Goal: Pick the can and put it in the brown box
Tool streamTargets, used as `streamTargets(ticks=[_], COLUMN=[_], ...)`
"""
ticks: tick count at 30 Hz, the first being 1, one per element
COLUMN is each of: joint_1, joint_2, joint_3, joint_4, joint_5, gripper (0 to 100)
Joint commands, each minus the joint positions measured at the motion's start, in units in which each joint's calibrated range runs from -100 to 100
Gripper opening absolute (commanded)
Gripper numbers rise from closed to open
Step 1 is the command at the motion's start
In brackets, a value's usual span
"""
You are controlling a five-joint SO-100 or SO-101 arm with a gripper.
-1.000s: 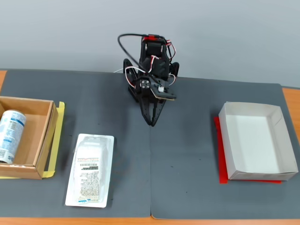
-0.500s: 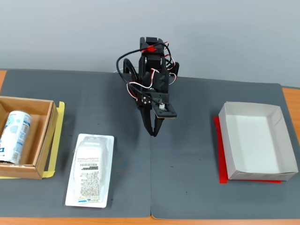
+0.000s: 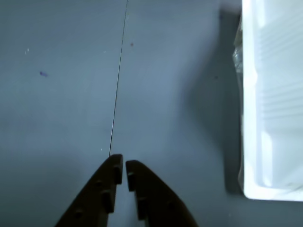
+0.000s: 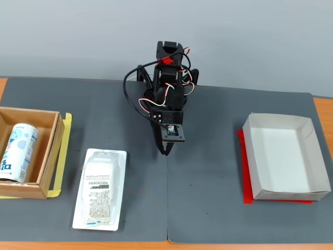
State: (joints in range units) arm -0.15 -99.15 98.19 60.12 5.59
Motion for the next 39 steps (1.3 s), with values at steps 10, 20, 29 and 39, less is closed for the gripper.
streamTargets(ticks=[10,20,29,39], joint_1=[0.1,0.4,0.4,0.4], joint_2=[-0.8,-0.5,-0.5,-0.5], joint_3=[-5.8,-6.0,-6.0,-6.0], joint_4=[14.6,14.4,14.4,14.4], joint_5=[-0.4,-0.4,-0.4,-0.4], gripper=[1,1,1,1])
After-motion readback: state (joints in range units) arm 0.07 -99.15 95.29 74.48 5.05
